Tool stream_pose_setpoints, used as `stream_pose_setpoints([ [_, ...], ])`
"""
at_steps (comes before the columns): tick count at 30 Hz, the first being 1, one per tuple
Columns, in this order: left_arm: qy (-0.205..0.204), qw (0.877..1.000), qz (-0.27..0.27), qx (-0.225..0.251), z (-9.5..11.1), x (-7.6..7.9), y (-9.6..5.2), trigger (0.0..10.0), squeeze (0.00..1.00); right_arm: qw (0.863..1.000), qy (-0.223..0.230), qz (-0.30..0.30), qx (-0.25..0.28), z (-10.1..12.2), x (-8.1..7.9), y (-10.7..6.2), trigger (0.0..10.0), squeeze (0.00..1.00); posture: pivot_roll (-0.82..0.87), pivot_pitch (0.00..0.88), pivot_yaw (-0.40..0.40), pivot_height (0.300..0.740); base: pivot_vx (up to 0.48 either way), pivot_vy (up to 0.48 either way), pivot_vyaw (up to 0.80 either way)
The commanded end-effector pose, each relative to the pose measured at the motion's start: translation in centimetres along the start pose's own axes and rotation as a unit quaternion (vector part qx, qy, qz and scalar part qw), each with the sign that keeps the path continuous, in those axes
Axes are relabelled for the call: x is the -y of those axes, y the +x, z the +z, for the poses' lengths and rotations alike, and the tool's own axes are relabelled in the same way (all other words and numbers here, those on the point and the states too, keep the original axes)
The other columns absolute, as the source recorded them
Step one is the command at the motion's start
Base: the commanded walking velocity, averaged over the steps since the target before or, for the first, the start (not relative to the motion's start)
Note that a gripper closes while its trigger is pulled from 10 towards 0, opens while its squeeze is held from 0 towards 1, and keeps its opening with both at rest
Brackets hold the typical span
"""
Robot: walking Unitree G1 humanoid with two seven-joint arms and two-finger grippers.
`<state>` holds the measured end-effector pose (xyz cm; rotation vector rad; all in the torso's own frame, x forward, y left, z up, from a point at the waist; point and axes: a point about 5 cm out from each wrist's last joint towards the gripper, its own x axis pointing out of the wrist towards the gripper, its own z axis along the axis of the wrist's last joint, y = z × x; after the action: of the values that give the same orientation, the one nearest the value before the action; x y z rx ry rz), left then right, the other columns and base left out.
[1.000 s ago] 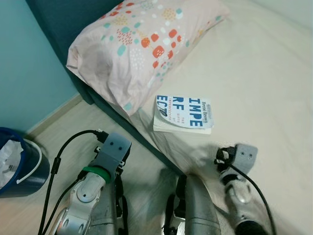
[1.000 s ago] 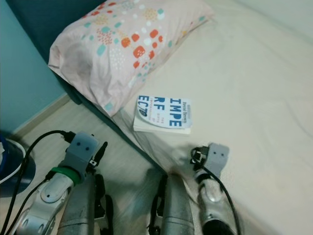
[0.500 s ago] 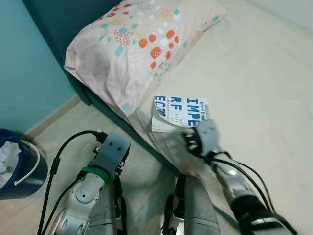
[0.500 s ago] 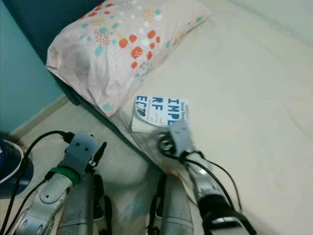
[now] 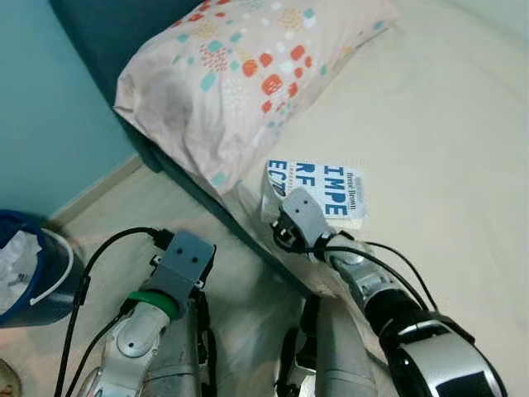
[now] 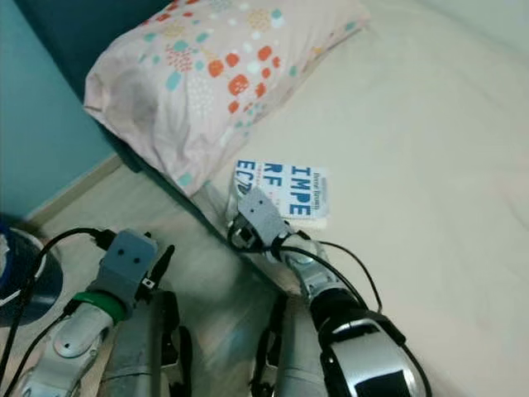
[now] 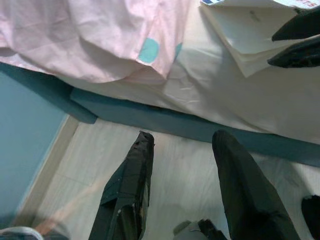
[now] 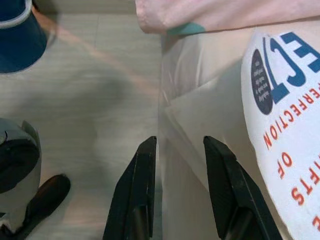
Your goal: Clean up the room
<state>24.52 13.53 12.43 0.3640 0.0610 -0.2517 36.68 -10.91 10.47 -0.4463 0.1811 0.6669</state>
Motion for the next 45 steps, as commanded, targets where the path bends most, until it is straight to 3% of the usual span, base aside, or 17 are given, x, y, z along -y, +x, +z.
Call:
stream_pose_setpoints([
  [1, -0.006, 1.000, 0.007, -0.009, 0.0, -0.2, -0.5, 10.0, 0.00, 0.999, 0.004, 0.025, -0.028, -1.0, -0.9, 0.1, 10.0, 0.00, 0.25, 0.363, 0.040, 0.615, 0.000, 0.000, 0.00],
  [5, -0.014, 0.999, 0.031, 0.000, 1.1, -1.0, -1.3, 10.0, 0.00, 0.997, -0.003, 0.070, -0.035, -0.6, -1.4, 0.4, 10.0, 0.00, 0.27, 0.386, 0.031, 0.615, 0.000, 0.000, 0.00],
  [11, -0.014, 0.999, 0.034, -0.007, 1.0, -1.0, -2.0, 10.0, 0.00, 0.994, 0.009, 0.109, -0.024, 0.0, -1.5, 0.5, 10.0, 0.00, 0.28, 0.401, 0.035, 0.615, 0.000, 0.000, 0.00],
  [15, -0.014, 0.999, 0.029, -0.014, 0.8, -0.8, -2.3, 10.0, 0.00, 0.991, -0.008, 0.124, -0.047, -0.5, -1.3, 0.2, 10.0, 0.00, 0.27, 0.413, 0.042, 0.615, 0.000, 0.000, 0.00],
  [17, -0.014, 0.999, 0.028, -0.015, 0.9, -0.8, -2.3, 10.0, 0.00, 0.993, -0.030, 0.091, -0.076, -1.0, -0.9, 0.2, 10.0, 0.00, 0.27, 0.416, 0.044, 0.615, 0.000, 0.000, 0.00],
  [20, -0.015, 0.999, 0.027, -0.018, 0.9, -0.8, -2.3, 10.0, 0.00, 0.995, -0.019, 0.045, -0.092, -1.2, -0.5, 0.3, 10.0, 0.00, 0.26, 0.419, 0.047, 0.615, 0.000, 0.000, 0.00],
  [24, -0.015, 0.999, 0.024, -0.023, 1.0, -0.8, -2.4, 10.0, 0.00, 0.993, -0.005, 0.034, -0.109, -1.4, -1.2, 0.8, 10.0, 0.00, 0.28, 0.423, 0.060, 0.615, 0.000, 0.000, 0.00],
  [28, -0.014, 0.999, 0.025, -0.025, 1.1, -0.9, -2.5, 10.0, 0.00, 0.994, -0.006, -0.001, -0.113, -1.1, -1.0, 1.0, 10.0, 0.00, 0.29, 0.423, 0.065, 0.615, 0.000, 0.000, 0.00],
  [31, -0.010, 0.999, 0.027, -0.027, 1.2, -1.2, -2.7, 10.0, 0.00, 0.994, -0.001, -0.058, -0.092, 0.2, 0.2, 1.2, 10.0, 0.00, 0.31, 0.422, 0.071, 0.615, 0.000, 0.000, 0.00],
  [41, -0.008, 0.999, 0.029, -0.029, 1.3, -1.3, -3.0, 10.0, 0.00, 0.988, -0.015, -0.130, -0.078, 1.7, 2.3, 1.1, 10.0, 0.00, 0.34, 0.424, 0.073, 0.615, 0.000, 0.000, 0.00],
  [42, -0.007, 0.999, 0.031, -0.032, 1.3, -1.3, -3.2, 10.0, 0.00, 0.977, -0.025, -0.197, -0.080, 2.3, 4.3, 0.4, 10.0, 0.00, 0.34, 0.425, 0.072, 0.615, 0.000, 0.000, 0.00],
  [44, -0.007, 0.999, 0.031, -0.032, 1.3, -1.3, -3.2, 10.0, 0.00, 0.977, -0.025, -0.197, -0.080, 2.3, 4.3, 0.4, 10.0, 0.00, 0.34, 0.425, 0.072, 0.615, 0.000, 0.000, 0.00],
  [45, -0.007, 0.999, 0.031, -0.034, 1.3, -1.4, -3.2, 10.0, 0.00, 0.969, -0.028, -0.229, -0.085, 2.3, 5.2, 0.0, 10.0, 0.00, 0.34, 0.424, 0.072, 0.615, 0.000, 0.000, 0.00],
])
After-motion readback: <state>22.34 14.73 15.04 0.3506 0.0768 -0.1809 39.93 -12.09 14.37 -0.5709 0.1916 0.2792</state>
